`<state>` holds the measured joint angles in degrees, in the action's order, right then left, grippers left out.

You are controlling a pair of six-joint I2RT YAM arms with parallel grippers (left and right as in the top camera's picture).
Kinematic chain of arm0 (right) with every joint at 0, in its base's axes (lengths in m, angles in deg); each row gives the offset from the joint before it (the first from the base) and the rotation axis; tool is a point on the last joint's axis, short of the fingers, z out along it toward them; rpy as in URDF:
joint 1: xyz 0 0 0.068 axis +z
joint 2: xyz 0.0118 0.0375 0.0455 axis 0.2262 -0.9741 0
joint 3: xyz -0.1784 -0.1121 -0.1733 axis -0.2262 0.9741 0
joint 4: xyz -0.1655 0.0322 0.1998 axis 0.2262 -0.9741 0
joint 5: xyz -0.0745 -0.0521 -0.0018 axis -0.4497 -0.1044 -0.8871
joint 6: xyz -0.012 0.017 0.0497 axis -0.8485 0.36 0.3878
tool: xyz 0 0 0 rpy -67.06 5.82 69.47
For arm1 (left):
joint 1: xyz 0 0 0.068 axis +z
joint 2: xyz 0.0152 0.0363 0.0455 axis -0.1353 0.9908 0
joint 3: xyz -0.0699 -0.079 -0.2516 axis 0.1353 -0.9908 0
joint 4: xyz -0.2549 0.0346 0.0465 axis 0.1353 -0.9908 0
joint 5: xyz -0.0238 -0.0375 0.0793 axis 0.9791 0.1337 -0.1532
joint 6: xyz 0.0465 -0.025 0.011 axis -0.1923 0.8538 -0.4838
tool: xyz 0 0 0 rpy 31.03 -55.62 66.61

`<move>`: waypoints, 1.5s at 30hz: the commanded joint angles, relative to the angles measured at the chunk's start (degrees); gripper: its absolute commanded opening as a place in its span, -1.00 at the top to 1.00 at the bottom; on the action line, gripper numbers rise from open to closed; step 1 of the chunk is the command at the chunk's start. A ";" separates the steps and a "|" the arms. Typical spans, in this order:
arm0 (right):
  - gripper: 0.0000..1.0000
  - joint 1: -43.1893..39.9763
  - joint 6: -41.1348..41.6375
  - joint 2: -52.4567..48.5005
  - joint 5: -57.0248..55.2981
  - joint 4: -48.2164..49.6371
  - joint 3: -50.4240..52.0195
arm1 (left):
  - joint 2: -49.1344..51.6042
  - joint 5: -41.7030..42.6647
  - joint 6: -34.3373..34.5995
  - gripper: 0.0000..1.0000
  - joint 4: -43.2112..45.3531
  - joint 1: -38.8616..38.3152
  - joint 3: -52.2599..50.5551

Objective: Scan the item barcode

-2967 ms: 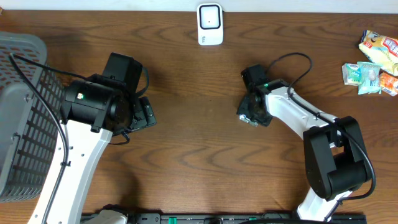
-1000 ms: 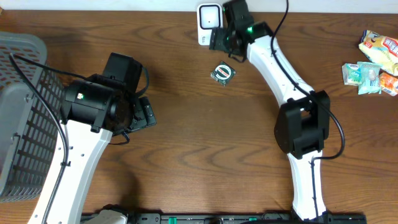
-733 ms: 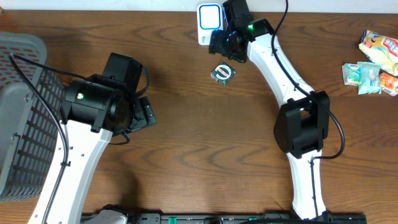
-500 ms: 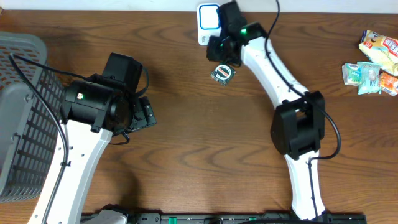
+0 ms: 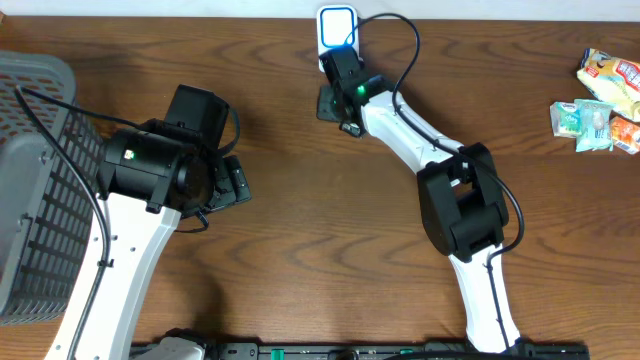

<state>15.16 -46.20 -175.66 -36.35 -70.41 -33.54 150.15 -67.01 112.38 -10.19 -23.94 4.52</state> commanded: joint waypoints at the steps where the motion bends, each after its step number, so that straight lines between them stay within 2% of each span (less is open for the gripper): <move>1: 0.88 -0.31 0.96 -0.50 -6.91 -0.61 1.77 | -0.31 -0.15 0.52 -0.95 -0.17 0.24 0.26; 7: 0.88 -0.48 0.94 1.29 -8.17 -7.04 1.66 | -0.31 -0.15 0.52 -0.95 -0.15 0.24 0.26; 14: 0.88 -1.09 0.81 6.99 -12.94 -19.32 1.62 | -0.31 -0.15 0.52 -0.95 -0.15 0.24 0.26; 17: 0.86 -2.05 3.67 9.55 -16.28 -24.72 1.62 | -0.31 -0.15 0.52 -0.95 -0.17 0.24 0.26; 20: 0.90 -3.45 8.63 11.13 -15.02 -26.80 1.62 | -0.31 -0.15 0.52 -0.95 -0.17 0.24 0.26; 23: 0.85 -4.28 7.78 11.41 -8.37 -23.30 1.62 | -0.31 -0.15 0.52 -0.95 -0.17 0.24 0.26; 27: 0.79 -4.33 -4.02 11.06 3.06 -13.05 1.66 | -0.31 -0.15 0.52 -0.95 -0.17 0.24 0.26; 28: 0.78 -4.22 -4.66 10.86 3.65 -11.06 1.66 | -0.31 -0.15 0.52 -0.95 -0.17 0.24 0.26; 30: 0.79 -4.00 -4.63 10.56 3.61 -7.85 1.73 | -0.31 -0.15 0.52 -0.95 -0.17 0.24 0.26; 33: 0.92 -3.80 -4.22 9.14 0.24 -5.07 1.90 | -0.31 -0.15 0.52 -0.95 -0.15 0.24 0.26; 36: 0.93 -3.80 -2.86 7.10 -3.50 -3.52 1.90 | -0.31 -0.15 0.52 -0.96 -0.15 0.24 0.26; 45: 0.98 -3.80 -2.91 1.27 -3.45 -1.09 1.90 | -0.31 -0.15 0.52 -0.95 -0.17 0.24 0.26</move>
<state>11.26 -48.60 -173.43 -38.66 -71.07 -31.79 150.15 -67.01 112.38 -10.19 -23.94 4.52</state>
